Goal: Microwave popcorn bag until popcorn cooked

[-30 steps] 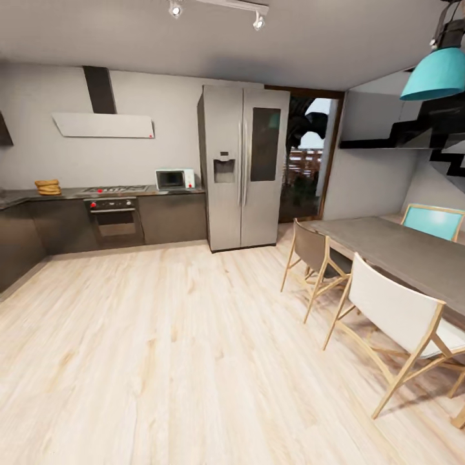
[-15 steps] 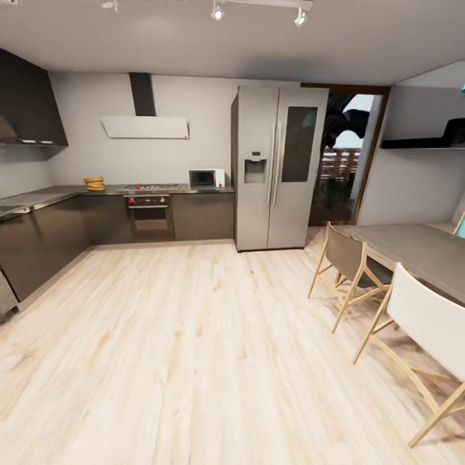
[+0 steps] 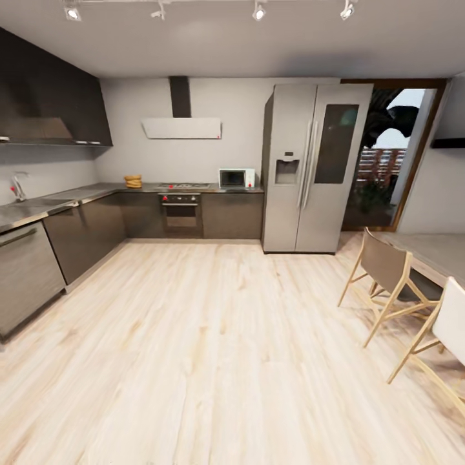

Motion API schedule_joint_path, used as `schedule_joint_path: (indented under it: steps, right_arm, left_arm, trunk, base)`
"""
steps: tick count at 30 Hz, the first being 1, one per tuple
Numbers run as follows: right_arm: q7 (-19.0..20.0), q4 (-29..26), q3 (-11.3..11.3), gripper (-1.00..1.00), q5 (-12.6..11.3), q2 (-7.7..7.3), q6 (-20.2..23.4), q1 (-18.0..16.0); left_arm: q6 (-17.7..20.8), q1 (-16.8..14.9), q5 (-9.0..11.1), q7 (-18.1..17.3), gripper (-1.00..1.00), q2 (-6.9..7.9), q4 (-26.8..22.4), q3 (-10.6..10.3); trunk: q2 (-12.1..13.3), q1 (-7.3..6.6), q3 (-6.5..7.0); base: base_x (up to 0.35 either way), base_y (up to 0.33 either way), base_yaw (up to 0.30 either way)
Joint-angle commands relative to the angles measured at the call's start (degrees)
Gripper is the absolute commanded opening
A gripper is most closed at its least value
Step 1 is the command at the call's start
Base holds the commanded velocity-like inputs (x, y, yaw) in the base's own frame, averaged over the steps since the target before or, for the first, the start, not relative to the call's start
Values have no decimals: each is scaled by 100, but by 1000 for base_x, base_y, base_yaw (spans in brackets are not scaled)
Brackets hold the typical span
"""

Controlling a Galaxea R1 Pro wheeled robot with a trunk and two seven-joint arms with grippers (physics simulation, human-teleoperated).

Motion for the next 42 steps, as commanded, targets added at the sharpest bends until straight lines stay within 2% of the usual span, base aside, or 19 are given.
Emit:
schedule_joint_path:
  steps: [1, 9, 42]
  right_arm:
    - [-5, -2, 8, 100, 4, 0, -4, 0]
    - [3, 1, -7, 100, 6, 0, -8, 0]
    - [6, 3, -14, 100, 3, 0, -2, 0]
  left_arm:
    - [-9, 1, 48, 2, 100, -16, -6, 5]
    - [31, -1, 75, -33, 100, -44, -12, 24]
    - [78, 1, 81, -34, 100, -31, 4, 20]
  trunk:
    - [-2, 0, -3]
    - [-2, 0, -3]
    - [-2, 0, -3]
  base:
    - [0, 0, 300]
    - [85, 0, 104]
    - [322, 0, 0]
